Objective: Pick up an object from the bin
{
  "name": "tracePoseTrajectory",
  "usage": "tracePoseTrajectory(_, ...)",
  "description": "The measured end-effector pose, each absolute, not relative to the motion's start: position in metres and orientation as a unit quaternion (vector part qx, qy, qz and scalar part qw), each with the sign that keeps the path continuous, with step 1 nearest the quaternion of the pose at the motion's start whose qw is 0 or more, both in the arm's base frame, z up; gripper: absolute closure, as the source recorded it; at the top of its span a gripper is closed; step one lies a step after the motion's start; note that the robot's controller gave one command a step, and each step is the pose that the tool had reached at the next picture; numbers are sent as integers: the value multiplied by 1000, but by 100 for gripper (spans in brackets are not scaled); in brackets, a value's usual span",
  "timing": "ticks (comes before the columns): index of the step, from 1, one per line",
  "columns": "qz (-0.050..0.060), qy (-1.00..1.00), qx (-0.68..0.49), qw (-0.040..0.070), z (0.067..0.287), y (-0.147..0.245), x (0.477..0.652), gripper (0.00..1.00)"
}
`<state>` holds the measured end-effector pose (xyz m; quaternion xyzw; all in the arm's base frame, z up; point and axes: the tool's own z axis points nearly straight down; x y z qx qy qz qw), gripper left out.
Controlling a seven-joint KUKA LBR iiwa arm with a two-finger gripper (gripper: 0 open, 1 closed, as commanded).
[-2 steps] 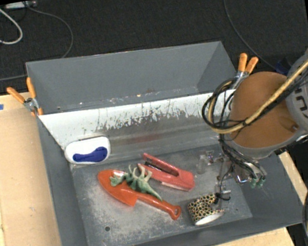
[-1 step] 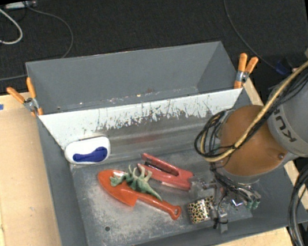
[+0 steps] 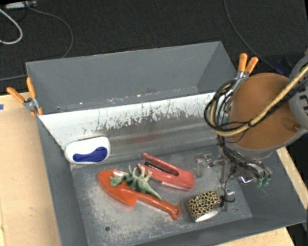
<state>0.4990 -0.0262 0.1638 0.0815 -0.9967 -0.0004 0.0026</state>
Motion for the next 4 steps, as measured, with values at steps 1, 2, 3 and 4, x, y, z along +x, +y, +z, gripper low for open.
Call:
tracePoseTrajectory(1, -1, -996, 87, 14, 101, -42, 494, 0)
tracePoseTrajectory(2, 1, -985, 170, -3, 71, -45, 485, 0)
tracePoseTrajectory(3, 0, -999, 41, 14, 69, -50, 488, 100)
tracePoseTrajectory(4, 0, -999, 41, 14, 70, -50, 488, 100)
